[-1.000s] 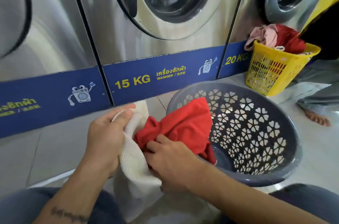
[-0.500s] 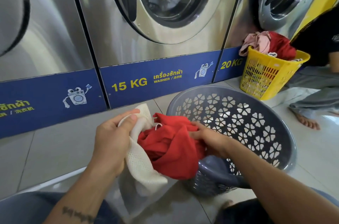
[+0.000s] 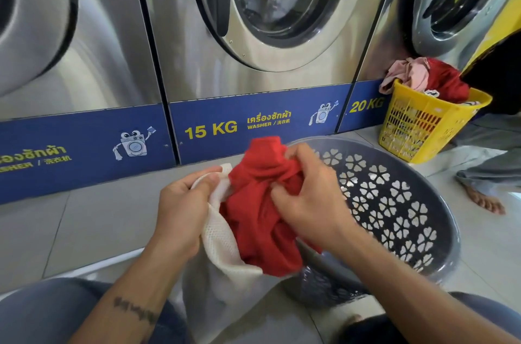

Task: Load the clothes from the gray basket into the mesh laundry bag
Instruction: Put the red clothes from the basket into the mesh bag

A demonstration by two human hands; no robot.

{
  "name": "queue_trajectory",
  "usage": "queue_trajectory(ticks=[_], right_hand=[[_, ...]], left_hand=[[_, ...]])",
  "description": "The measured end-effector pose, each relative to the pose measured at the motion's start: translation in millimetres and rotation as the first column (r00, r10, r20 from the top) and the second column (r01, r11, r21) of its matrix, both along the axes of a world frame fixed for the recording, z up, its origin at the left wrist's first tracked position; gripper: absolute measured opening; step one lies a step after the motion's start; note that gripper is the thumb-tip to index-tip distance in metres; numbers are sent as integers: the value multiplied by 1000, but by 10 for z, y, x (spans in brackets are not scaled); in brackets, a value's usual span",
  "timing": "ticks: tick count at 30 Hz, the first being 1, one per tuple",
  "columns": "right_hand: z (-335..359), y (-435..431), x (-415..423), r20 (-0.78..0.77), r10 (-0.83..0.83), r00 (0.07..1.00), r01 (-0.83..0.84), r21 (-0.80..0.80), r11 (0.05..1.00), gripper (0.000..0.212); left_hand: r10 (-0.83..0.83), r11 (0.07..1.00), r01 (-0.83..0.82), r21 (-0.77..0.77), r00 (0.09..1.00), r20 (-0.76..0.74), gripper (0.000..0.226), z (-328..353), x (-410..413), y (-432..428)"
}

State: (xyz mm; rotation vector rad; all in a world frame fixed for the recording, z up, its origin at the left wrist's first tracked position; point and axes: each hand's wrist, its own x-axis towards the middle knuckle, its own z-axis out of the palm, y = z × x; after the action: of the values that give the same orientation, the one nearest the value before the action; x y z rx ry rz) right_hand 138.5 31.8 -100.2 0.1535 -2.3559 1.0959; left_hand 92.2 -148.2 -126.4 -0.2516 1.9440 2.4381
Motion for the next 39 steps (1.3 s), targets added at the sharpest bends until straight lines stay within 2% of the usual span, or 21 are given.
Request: queue_trajectory(ticks=[2, 4, 6, 8, 10, 11, 13, 15, 16, 17, 18, 19, 21, 22, 24, 25, 27, 28, 31, 35, 39], right_hand=[[-125, -236, 150, 13, 187, 982, -188, 79, 979, 23], [-351, -371, 204, 176, 334, 926, -368, 222, 903, 21], [-510, -395, 181, 375, 373, 849, -504, 361, 784, 28], [-541, -386, 133, 490, 383, 783, -602, 441, 666, 35], [-488, -350, 108, 524, 427, 737, -652, 382, 655, 38], [-448, -312, 97, 511, 431, 744, -632, 326, 704, 41], [-361, -192, 46, 412, 355, 839, -470, 221, 855, 43], [-352, -8, -46, 308, 146, 940, -228, 247, 942, 48], [-379, 94, -104, 330, 5, 944, -112, 307, 945, 62], [-418, 201, -150, 428, -107, 897, -49, 339, 940, 80], [-473, 304, -184, 577, -143, 804, -29, 279, 960, 92], [-535, 385, -204, 717, -83, 692, -11, 126, 992, 92], [-649, 477, -200, 842, 173, 511, 51, -231, 972, 68], [-682, 491, -197, 832, 233, 503, 57, -301, 952, 56], [-688, 475, -221, 771, 205, 603, 34, -282, 959, 43], [-656, 449, -237, 731, 137, 669, 27, -208, 978, 40], [-519, 387, -213, 624, -48, 780, -1, 77, 997, 35], [-431, 331, -170, 548, -121, 827, -15, 238, 971, 34], [-196, 46, 69, 295, -120, 948, -68, 556, 829, 35], [-258, -458, 336, 232, 55, 971, -191, 616, 764, 43], [-662, -878, 406, 364, 106, 925, -317, 588, 745, 49]], left_hand=[[-10, 1000, 10, 23, 1000, -19, 17, 34, -12, -46], [-23, 999, 22, -27, 999, -35, 17, 36, -18, -111], [-55, 994, 49, -100, 997, -51, 18, 11, -5, -150], [-72, 987, 64, -146, 996, -50, 18, -27, 22, -146], [-75, 983, 67, -172, 996, -45, 18, -46, 38, -138], [-68, 982, 57, -181, 996, -56, 18, -48, 26, -151], [-37, 980, 20, -198, 996, -82, 20, -41, -22, -199], [-20, 981, 2, -193, 996, -89, 21, -47, -58, -238], [-21, 982, 5, -188, 996, -86, 21, -58, -60, -237], [-27, 982, 11, -188, 996, -83, 20, -76, -55, -227], [-33, 980, 16, -196, 996, -81, 20, -97, -47, -210], [-38, 978, 21, -207, 996, -79, 19, -116, -39, -196], [-39, 975, 21, -221, 996, -75, 19, -150, -37, -173], [-31, 976, 15, -219, 997, -69, 19, -170, -40, -164], [-1, 981, -8, -195, 999, -47, 19, -215, -44, -140], [10, 984, -15, -175, 1000, -29, 19, -240, -38, -119], [10, 991, -8, -136, 1000, 11, 19, -298, -13, -73], [-4, 992, 7, -128, 1000, 26, 19, -329, 4, -60], [-34, 990, 41, -134, 998, 56, 20, -449, 50, -119], [-63, 976, 88, -198, 990, 130, 20, -663, 160, -342], [-57, 954, 107, -281, 982, 179, 19, -907, 235, -610]])
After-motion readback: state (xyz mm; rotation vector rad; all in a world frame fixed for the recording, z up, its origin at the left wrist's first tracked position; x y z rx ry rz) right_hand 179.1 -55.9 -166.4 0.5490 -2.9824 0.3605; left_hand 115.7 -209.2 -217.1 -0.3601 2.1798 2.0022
